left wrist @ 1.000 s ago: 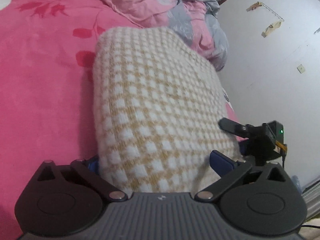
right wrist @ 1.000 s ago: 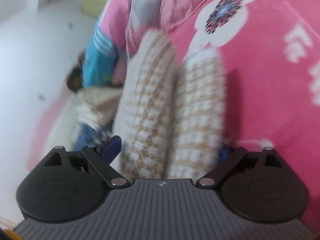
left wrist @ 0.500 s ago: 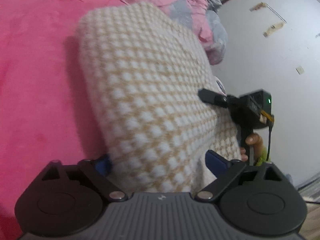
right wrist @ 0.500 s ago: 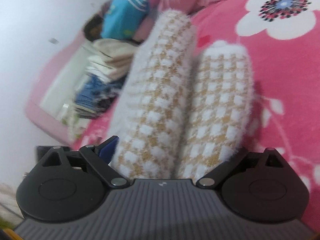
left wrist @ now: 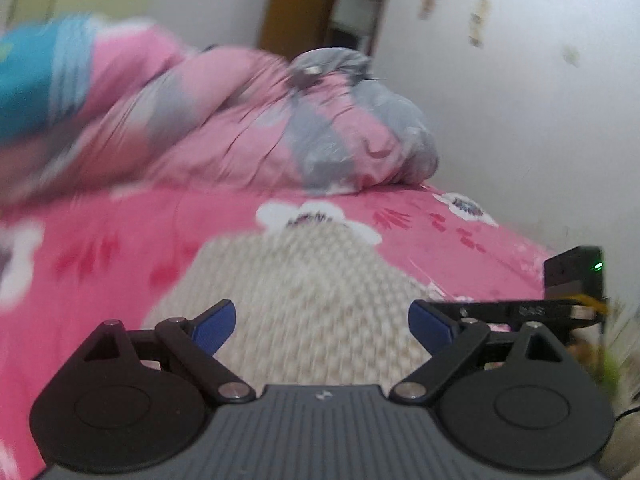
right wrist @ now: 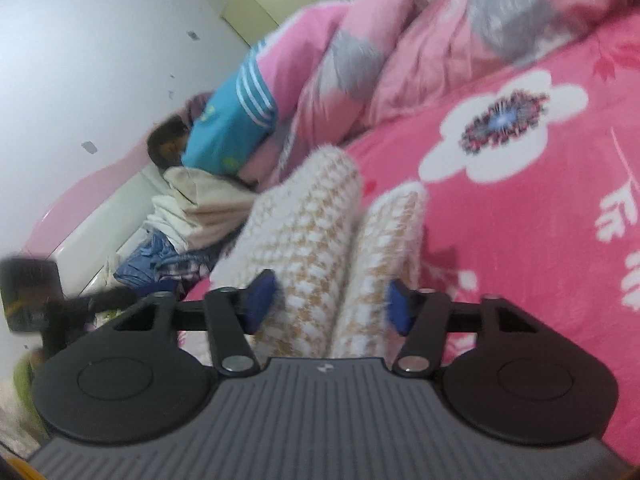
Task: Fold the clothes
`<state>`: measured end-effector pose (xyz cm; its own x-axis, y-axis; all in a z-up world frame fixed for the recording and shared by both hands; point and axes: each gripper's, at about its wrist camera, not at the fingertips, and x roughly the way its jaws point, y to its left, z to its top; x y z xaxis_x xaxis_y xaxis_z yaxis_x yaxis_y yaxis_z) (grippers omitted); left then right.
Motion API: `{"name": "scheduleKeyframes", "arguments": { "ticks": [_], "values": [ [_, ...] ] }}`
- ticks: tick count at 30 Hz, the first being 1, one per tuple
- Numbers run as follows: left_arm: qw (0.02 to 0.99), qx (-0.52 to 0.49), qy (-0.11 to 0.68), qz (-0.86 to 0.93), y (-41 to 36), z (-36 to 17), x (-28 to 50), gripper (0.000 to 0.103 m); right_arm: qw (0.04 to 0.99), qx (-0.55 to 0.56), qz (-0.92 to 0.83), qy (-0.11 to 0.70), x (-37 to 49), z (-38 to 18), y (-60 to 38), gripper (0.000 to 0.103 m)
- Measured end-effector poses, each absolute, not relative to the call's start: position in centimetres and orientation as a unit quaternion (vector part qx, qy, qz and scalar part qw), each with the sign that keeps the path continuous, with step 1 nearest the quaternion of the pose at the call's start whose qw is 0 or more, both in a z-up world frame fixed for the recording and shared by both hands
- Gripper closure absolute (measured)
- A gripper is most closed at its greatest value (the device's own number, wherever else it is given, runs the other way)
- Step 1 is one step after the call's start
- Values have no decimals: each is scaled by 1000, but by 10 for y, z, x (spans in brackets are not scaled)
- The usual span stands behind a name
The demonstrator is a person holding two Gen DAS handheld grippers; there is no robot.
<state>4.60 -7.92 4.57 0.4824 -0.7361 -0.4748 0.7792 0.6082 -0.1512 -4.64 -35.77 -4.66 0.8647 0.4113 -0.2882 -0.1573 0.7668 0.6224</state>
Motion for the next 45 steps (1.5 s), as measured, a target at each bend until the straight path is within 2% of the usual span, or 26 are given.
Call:
{"name": "scheduleKeyframes", "arguments": {
  "ticks": [6, 14, 15, 17, 18, 19, 21, 28, 35, 38, 40, 42, 43, 44, 45],
  "values": [
    [849, 93, 245, -459, -142, 47, 93, 9, 893, 341, 197, 218, -34, -57, -378, 53],
    [749, 49, 412, -517, -187, 16, 178, 8, 870, 360, 237, 240, 1, -60, -391, 51],
    [742, 48, 425, -516, -189, 11, 180, 13, 867, 365, 239, 240, 4, -61, -391, 53],
    [732, 55, 432, -524, -188, 4, 180, 29, 862, 375, 242, 241, 9, -64, -390, 59],
    [727, 53, 433, -530, -185, 2, 180, 45, 860, 379, 242, 241, 10, -65, -390, 65],
    [723, 43, 436, -534, -180, 2, 180, 58, 860, 379, 241, 241, 10, -66, -388, 67],
    [718, 7, 442, -537, -165, 6, 181, 78, 861, 380, 239, 241, 11, -66, -385, 72],
    [760, -45, 388, -519, -120, 33, 175, 78, 853, 370, 287, 232, 34, -45, -363, 76],
    [762, -40, 416, -495, -139, 0, 192, 77, 829, 404, 285, 263, 55, -70, -371, 76],
    [766, -41, 409, -494, -148, -9, 192, 72, 825, 410, 283, 266, 55, -77, -379, 75],
    [775, -37, 396, -492, -149, -7, 187, 67, 829, 402, 283, 266, 55, -80, -382, 70],
    [787, -34, 377, -488, -147, 0, 180, 66, 825, 410, 276, 273, 55, -87, -386, 56],
    [793, -32, 368, -485, -146, 3, 176, 63, 821, 417, 274, 276, 55, -90, -388, 54],
    [798, -30, 358, -483, -145, 6, 173, 59, 818, 423, 272, 278, 54, -92, -390, 53],
    [804, -28, 349, -481, -144, 10, 169, 49, 820, 421, 271, 277, 52, -90, -390, 49]
  ]
}}
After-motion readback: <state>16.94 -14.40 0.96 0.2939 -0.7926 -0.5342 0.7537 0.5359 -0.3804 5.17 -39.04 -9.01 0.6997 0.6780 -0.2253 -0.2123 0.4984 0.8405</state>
